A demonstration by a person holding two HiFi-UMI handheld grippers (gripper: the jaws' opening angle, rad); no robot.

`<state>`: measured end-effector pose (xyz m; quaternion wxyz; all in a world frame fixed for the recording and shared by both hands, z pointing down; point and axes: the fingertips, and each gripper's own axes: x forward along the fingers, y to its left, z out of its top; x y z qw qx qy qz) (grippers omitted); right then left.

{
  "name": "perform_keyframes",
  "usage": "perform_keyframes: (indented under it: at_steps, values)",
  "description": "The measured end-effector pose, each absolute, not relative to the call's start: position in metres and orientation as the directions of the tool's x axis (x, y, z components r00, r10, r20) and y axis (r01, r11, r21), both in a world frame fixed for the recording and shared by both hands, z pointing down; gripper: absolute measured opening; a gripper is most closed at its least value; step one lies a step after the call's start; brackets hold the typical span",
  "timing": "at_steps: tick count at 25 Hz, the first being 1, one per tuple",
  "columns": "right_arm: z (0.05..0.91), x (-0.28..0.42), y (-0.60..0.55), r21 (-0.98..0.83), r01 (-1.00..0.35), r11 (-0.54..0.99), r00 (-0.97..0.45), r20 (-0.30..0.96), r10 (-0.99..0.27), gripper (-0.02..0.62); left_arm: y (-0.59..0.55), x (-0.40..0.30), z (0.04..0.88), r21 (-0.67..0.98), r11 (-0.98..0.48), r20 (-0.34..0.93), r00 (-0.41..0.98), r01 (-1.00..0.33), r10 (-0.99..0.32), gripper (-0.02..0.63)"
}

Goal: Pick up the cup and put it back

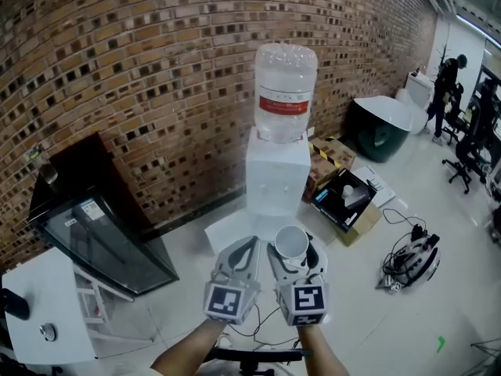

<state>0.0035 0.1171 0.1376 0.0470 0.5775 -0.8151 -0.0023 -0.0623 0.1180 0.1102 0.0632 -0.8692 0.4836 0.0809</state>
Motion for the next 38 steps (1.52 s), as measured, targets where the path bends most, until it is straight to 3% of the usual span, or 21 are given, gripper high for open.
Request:
perform_keyframes:
  at_steps: [9, 26, 38]
  values:
    - [0.141, -0.006, 0.122, 0.095, -0.942, 0.322, -0.314, 0.089, -0.945, 0.350, 0.123, -0.065, 0.110, -0.031, -0.557, -0.205, 0.551, -0.830, -0.809, -0.005]
    - [0.144, 0.011, 0.105, 0.066, -0.930, 0.362, -0.358, 0.068, -0.931, 0.350, 0.105, -0.049, 0.117, -0.034, -0.490, -0.206, 0.486, -0.871, -0.849, -0.005]
    - [0.174, 0.024, 0.049, 0.047, -0.931, 0.361, -0.357, 0.071, -0.931, 0.350, 0.046, -0.040, 0.141, -0.015, -0.482, -0.200, 0.475, -0.876, -0.857, -0.005]
